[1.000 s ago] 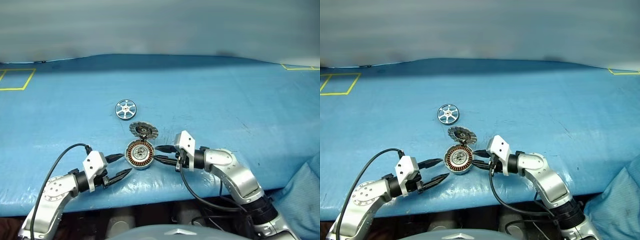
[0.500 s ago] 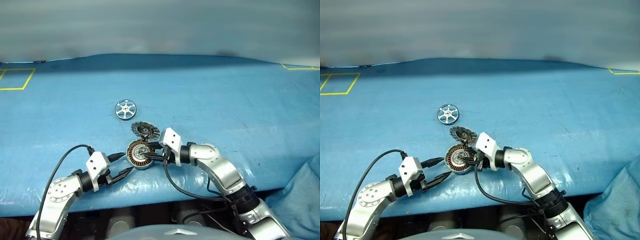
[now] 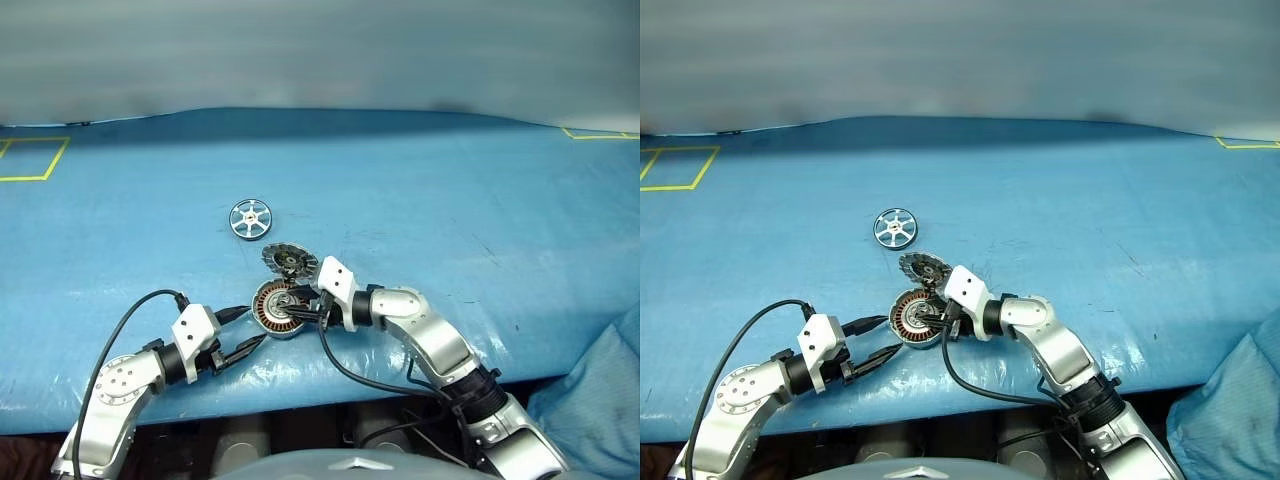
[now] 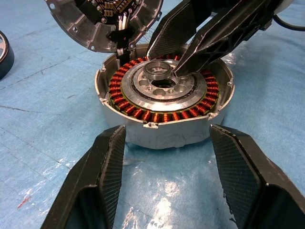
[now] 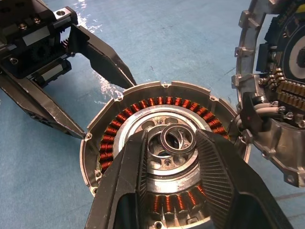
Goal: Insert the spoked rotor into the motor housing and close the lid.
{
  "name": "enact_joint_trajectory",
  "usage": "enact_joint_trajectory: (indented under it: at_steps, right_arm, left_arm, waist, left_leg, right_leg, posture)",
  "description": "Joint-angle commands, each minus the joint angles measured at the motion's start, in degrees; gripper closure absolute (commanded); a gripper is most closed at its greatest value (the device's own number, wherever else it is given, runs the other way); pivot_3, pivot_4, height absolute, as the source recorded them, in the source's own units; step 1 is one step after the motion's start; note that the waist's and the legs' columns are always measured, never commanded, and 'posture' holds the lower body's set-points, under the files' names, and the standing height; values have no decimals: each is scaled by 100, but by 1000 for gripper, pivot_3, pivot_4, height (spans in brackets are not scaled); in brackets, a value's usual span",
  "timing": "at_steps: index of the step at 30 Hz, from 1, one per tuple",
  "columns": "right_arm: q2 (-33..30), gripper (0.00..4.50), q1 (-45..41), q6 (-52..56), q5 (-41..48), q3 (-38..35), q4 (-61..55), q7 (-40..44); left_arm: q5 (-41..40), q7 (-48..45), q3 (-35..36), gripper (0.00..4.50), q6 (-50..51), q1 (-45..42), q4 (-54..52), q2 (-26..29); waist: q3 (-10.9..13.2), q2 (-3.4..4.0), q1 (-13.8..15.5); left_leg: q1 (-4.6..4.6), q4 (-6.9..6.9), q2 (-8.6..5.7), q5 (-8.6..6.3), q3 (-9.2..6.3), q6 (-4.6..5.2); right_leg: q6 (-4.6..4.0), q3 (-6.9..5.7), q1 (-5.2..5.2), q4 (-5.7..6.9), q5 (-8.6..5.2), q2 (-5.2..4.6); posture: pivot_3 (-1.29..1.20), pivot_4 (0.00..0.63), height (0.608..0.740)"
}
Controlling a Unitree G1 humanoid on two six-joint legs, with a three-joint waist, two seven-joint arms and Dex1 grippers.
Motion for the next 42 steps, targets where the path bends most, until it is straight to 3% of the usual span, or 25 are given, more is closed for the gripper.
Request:
enact_joint_trajectory:
  at_steps: [1, 31, 42]
  right_arm:
    - [7, 2846, -47, 48, -15, 67, -142, 61]
    - [-12, 2846, -76, 46, 145, 54, -565, 273]
    - [207, 2846, -232, 35, 16, 75, 9, 139]
  left_arm:
    - [10, 34, 45, 1539, -135, -23, -24, -11]
    - [128, 132, 4, 1539, -280, -103, 205, -50]
    - [149, 164, -16, 1539, -324, -97, 257, -77]
  waist:
    - [0, 0, 0]
    - [0, 0, 0]
    - [0, 0, -2]
  left_leg:
    - [0, 0, 0, 0, 0, 0]
    - [-1, -2, 0, 0, 0, 0]
    - [-1, -2, 1, 0, 1, 0]
  right_leg:
    - [0, 0, 0, 0, 0, 0]
    - [0, -1, -1, -1, -1, 0]
    - [-1, -1, -2, -1, 0, 0]
  posture:
    - [0, 150, 740]
    - [0, 150, 740]
    - [0, 150, 740]
